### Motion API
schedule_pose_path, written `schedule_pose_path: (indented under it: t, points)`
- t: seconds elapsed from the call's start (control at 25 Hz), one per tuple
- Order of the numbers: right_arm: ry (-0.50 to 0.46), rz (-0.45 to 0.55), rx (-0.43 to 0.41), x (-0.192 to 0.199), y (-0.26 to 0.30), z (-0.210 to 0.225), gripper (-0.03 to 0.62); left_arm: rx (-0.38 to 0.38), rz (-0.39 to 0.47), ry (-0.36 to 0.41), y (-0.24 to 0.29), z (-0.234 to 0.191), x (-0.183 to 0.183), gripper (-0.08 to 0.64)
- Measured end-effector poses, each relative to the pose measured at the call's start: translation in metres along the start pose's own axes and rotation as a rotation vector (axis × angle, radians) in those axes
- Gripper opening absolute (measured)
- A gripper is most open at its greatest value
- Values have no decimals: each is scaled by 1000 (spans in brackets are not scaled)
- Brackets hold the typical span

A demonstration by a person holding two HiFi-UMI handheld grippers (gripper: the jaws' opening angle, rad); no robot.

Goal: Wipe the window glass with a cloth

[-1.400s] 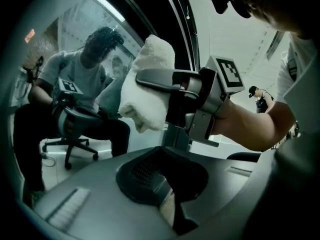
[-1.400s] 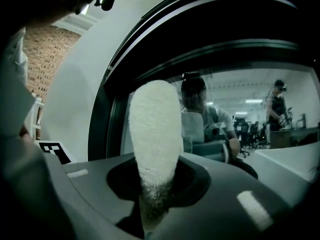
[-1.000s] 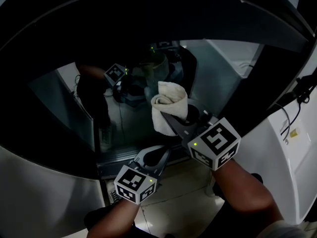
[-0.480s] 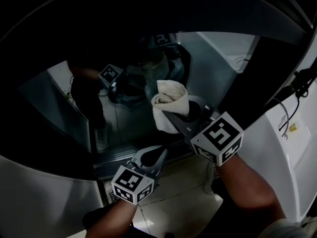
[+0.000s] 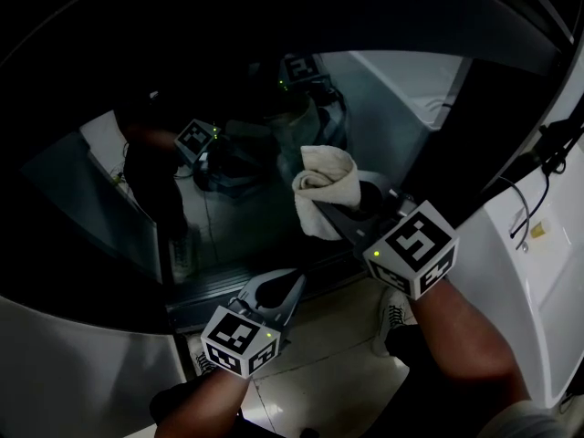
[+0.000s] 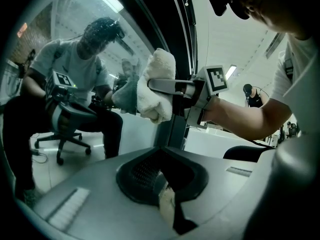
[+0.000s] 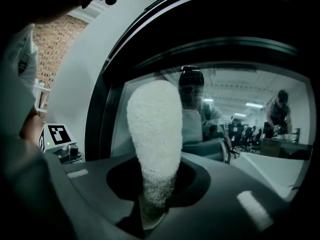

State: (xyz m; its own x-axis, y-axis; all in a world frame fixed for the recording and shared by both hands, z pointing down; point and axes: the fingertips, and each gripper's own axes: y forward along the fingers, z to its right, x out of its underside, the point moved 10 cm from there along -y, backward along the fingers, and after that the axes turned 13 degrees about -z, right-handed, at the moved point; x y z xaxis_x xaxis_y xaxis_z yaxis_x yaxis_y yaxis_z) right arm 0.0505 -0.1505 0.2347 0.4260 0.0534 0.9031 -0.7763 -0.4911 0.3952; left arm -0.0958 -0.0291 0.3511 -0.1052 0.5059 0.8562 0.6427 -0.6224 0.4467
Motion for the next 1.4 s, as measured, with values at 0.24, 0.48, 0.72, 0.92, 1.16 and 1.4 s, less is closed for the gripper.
schedule_pose_path:
  t: [0.24,0.48,0.72,0.92,1.16,1.4]
  points:
    - [-7,-10,43,5,3,3,84,28,9,15,5,-11,6,15]
    - [-23,-25,102,11,5,12,84,56,9,40,12,-29,16,15]
    - [-17,-34,151,19,10,15,84,80,-1,53,18,-45,28,15]
    - [-30,-36,159,17,12,15,84,119,-8,100,19,-42,30,15]
    - [-44,-29,161,19,12,16,84,137,-10,118,24,-43,35,15]
    - [-39,-43,204,26,13,20,84,152,-8,119,24,-57,45,15]
